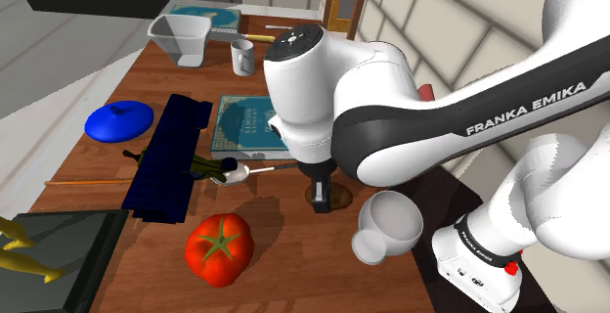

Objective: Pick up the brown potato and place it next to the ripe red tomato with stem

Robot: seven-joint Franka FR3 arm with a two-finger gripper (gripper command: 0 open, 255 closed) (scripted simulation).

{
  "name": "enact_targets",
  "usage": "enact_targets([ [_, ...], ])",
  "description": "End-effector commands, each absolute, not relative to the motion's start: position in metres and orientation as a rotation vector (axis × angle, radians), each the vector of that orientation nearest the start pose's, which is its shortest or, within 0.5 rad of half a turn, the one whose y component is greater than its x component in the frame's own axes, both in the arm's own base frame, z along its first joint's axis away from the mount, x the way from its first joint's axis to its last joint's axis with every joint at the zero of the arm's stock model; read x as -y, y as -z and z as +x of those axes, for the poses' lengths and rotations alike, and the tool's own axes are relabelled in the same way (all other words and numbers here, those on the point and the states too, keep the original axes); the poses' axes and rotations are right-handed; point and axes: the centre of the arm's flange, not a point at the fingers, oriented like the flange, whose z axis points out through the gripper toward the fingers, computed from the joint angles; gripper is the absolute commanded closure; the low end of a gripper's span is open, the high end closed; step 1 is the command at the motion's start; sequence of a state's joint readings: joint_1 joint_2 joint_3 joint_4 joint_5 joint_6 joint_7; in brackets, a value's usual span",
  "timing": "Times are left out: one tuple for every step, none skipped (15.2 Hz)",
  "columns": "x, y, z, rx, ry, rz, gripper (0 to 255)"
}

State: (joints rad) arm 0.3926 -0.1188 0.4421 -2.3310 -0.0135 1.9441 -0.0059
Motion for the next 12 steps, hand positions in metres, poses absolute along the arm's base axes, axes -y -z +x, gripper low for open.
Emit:
enact_targets([
  [-0.34,-0.35,0.309,1.337,-0.382,-3.004,255],
  [-0.34,-0.344,0.309,1.337,-0.382,-3.004,255],
  [-0.34,-0.339,0.309,1.337,-0.382,-3.004,255],
  [-0.34,-0.334,0.309,1.337,-0.382,-3.004,255],
  [-0.34,-0.329,0.309,1.337,-0.382,-3.004,255],
  [-0.34,-0.327,0.309,1.337,-0.382,-3.004,255],
  [-0.34,-0.327,0.309,1.337,-0.382,-3.004,255],
  [-0.34,-0.327,0.309,1.337,-0.382,-3.004,255],
  [-0.34,-0.327,0.309,1.337,-0.382,-3.004,255],
  [-0.34,-0.327,0.309,1.337,-0.382,-3.004,255],
  [-0.34,-0.327,0.309,1.337,-0.382,-3.004,255],
  [-0.34,-0.327,0.309,1.337,-0.382,-3.004,255],
])
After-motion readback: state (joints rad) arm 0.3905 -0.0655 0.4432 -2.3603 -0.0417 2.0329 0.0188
